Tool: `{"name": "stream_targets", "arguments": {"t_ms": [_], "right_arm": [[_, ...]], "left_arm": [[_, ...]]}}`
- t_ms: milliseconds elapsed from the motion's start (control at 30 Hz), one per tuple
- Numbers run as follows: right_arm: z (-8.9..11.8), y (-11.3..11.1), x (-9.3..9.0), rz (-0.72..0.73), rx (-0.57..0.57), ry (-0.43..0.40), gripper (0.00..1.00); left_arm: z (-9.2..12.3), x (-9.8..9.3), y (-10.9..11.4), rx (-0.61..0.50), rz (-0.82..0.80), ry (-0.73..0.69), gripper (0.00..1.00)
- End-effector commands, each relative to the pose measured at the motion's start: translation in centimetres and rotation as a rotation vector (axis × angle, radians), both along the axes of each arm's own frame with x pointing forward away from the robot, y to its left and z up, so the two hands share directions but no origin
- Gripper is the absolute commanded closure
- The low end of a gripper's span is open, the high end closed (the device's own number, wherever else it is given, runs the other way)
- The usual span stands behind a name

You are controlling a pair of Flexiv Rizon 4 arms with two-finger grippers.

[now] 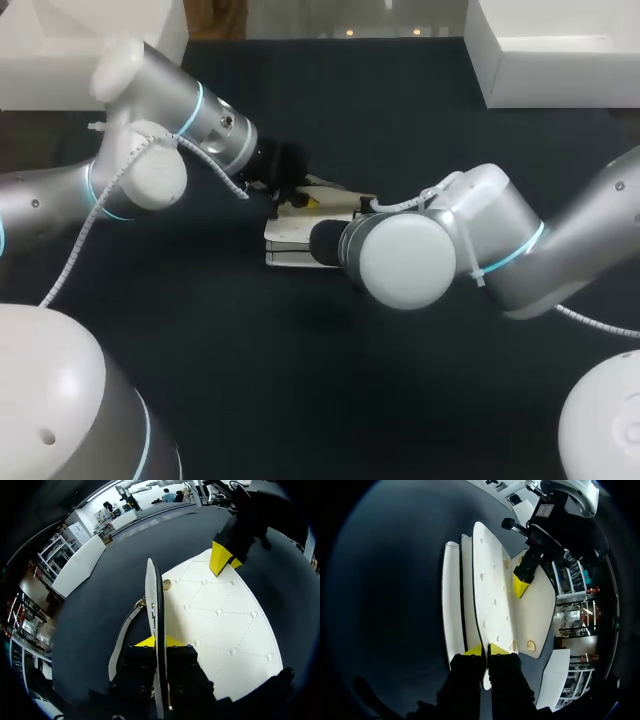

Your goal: Pick up the bag, open it, inspect its contents, close it, and place it on the opposite side

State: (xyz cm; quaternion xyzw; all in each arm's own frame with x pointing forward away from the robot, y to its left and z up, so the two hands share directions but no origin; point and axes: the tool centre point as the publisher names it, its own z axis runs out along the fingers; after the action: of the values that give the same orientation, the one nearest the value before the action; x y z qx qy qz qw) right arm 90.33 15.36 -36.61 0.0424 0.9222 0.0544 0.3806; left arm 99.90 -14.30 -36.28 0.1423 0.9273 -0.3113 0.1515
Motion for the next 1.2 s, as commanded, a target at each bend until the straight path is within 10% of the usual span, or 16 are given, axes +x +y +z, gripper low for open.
{"name": "stream_targets", "arguments": {"t_ms": [33,133,267,567,667,1200], "right_arm": [[-0.2,0.0,0.1,-0.002,0.001,-0.005,1.00],[-0.2,0.0,0.1,-0.002,0.001,-0.005,1.00],[-0.2,0.0,0.1,-0.002,0.001,-0.005,1.00],[-0.2,0.0,0.1,-0.002,0.001,-0.005,1.00],[-0.2,0.0,0.1,-0.002,0.001,-0.005,1.00],[-0.2,0.0,0.1,-0.002,0.001,-0.005,1.00]], "left_arm": [[0.3,-0.5,0.4,-0.031,0.013,-0.030,0.56],[1.7,-0.3,0.6,-0.042,0.013,-0.039,0.22],[3.0,-0.2,0.8,-0.064,0.019,-0.058,0.19],[3.3,-0.1,1.2,-0.069,0.027,-0.111,0.62],[3.0,0.1,1.2,-0.068,0.029,-0.115,1.00],[2.9,-0.5,1.6,-0.072,0.025,-0.104,1.00]]}}
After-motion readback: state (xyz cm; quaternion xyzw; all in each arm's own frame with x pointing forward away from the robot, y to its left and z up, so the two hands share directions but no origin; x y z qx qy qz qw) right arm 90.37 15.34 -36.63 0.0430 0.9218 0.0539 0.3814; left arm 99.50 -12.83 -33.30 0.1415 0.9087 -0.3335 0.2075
